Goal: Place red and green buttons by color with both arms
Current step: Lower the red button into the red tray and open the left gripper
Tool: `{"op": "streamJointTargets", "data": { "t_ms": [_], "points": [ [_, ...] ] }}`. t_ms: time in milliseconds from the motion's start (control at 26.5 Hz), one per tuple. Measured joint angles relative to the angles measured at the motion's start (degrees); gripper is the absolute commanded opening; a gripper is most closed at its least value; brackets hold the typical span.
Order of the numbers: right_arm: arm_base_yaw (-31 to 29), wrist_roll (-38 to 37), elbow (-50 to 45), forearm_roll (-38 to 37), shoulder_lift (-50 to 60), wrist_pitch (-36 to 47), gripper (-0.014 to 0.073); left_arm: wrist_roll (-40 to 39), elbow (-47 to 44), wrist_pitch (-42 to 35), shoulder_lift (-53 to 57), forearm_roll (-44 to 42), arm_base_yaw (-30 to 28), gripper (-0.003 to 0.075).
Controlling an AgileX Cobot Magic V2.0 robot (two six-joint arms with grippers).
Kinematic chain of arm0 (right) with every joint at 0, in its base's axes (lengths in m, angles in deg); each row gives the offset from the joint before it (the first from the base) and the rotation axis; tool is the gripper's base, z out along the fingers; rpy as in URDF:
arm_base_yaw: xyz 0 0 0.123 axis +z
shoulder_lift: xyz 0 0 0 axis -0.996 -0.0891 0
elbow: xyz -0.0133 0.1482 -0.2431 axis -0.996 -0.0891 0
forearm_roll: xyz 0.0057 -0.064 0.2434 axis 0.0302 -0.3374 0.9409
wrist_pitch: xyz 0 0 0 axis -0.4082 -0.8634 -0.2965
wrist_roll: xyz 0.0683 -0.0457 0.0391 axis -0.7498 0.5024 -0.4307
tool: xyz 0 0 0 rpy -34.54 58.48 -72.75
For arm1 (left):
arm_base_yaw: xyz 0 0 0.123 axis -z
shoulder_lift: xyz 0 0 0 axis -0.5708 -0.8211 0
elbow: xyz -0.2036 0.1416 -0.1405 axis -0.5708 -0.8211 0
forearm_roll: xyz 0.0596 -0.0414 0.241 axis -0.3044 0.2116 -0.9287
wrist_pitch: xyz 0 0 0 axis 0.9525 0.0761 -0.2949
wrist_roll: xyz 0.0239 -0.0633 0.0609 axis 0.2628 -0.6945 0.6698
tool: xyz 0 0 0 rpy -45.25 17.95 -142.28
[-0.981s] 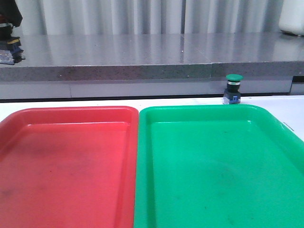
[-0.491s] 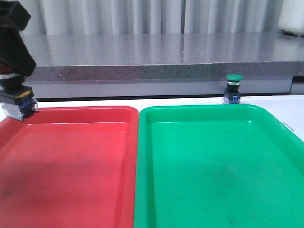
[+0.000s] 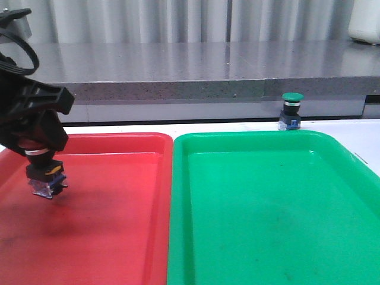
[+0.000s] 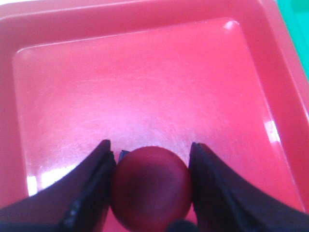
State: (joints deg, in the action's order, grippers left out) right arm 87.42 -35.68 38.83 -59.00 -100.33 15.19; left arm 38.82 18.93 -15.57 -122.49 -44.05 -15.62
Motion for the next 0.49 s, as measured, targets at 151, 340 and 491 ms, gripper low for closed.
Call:
{"op": "streamJointTargets", "data": {
  "t_ms": [151,340,491],
  "points": [
    [0.0,0.0,0.0,0.0,0.0,0.0,0.0541,0.0,0.0,-0.8,-0.6,0.1,0.0,0.0214],
    [0.0,0.0,0.0,0.0,0.0,0.0,0.0541,0.0,0.0,-0.5,-0.7,0.1,0.0,0.0286],
    [0.0,0.0,0.0,0.0,0.0,0.0,0.0541,0.0,0.0,0.1,-0.7,0.1,0.0,0.0385]
  ]
}}
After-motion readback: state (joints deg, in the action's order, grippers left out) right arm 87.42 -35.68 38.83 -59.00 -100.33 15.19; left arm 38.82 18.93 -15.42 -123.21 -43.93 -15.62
